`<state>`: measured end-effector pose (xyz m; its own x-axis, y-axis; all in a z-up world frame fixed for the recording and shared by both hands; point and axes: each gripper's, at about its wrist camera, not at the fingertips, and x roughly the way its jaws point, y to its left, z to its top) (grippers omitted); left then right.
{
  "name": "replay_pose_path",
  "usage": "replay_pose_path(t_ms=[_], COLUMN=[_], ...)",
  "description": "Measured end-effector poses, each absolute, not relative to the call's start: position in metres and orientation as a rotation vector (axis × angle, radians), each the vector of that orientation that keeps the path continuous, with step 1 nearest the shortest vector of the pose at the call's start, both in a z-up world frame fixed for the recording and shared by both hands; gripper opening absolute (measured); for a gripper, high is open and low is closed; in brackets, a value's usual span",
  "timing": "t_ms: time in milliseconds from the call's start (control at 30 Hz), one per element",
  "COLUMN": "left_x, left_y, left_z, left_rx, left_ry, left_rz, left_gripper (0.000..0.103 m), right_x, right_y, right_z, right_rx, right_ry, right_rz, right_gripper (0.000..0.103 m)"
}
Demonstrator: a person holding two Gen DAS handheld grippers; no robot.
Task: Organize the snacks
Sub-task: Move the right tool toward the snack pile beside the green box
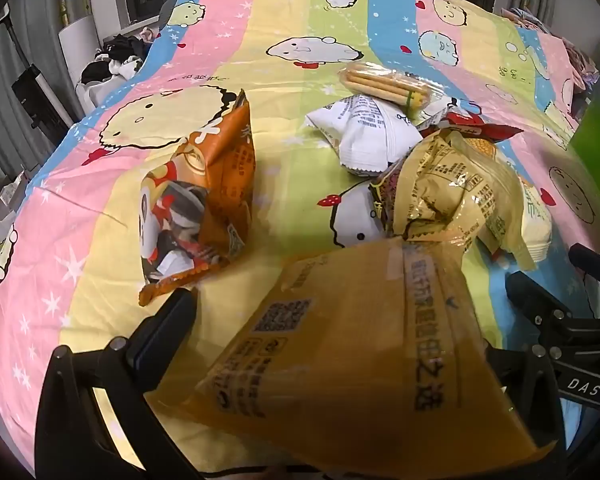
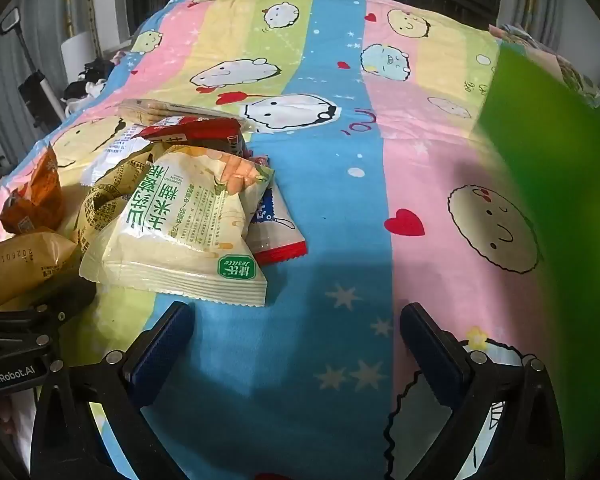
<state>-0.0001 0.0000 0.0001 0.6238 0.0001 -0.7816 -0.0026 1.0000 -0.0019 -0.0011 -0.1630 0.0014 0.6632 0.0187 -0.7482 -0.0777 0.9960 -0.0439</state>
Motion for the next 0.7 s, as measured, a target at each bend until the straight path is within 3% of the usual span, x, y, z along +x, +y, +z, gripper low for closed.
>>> replay_pose_path(t_ms=[700], left_x=[-0.0067], left_y=[0.0001], left_z=[0.0037], left_rx=[0.002], left_ry=[0.937], left_rz=[-0.005], left_gripper=[0.103], right_x=[-0.0015], right_y=[-0.1576], right_z=[0.0008], right_rx=[-0.08], right_ry=[0.84], right_rz=[0.06], right_gripper=[0.102])
